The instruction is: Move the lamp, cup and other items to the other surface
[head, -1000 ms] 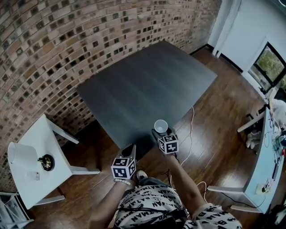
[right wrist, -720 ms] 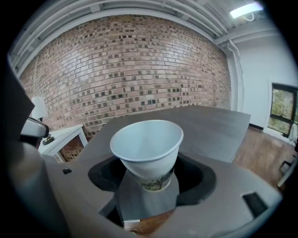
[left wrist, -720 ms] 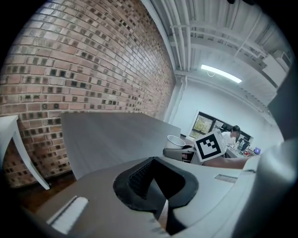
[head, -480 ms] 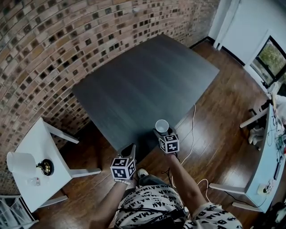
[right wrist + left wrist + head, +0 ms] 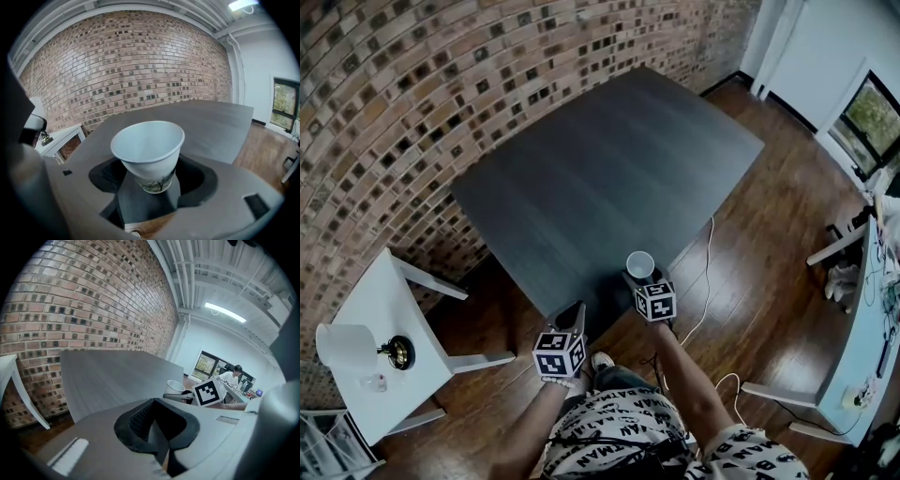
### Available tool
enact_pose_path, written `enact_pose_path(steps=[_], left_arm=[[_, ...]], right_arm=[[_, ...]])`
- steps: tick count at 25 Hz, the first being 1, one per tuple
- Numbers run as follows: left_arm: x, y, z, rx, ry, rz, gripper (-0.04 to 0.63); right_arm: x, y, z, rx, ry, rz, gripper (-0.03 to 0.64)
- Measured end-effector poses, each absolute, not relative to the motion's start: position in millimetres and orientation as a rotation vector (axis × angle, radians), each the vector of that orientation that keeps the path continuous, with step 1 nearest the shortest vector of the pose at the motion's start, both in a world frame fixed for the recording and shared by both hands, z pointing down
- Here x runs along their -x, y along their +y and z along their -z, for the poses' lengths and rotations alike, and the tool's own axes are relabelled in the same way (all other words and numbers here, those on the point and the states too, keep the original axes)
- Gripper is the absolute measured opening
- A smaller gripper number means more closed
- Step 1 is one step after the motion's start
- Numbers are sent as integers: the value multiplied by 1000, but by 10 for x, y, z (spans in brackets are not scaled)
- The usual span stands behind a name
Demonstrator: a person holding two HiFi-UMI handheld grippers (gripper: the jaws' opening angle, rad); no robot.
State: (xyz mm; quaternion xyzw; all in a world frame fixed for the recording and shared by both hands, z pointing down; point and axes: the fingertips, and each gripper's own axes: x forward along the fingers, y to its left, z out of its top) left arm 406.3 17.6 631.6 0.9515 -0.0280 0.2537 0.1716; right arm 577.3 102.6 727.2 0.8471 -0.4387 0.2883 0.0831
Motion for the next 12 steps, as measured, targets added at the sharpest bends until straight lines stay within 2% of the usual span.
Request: enact_pose_path(steps=[12], left_arm=[[-4083,171,-6306,-2695,-88,-712,0]], right_arm=[[-5772,1036,-7328,-2538,-1294,-866,344]])
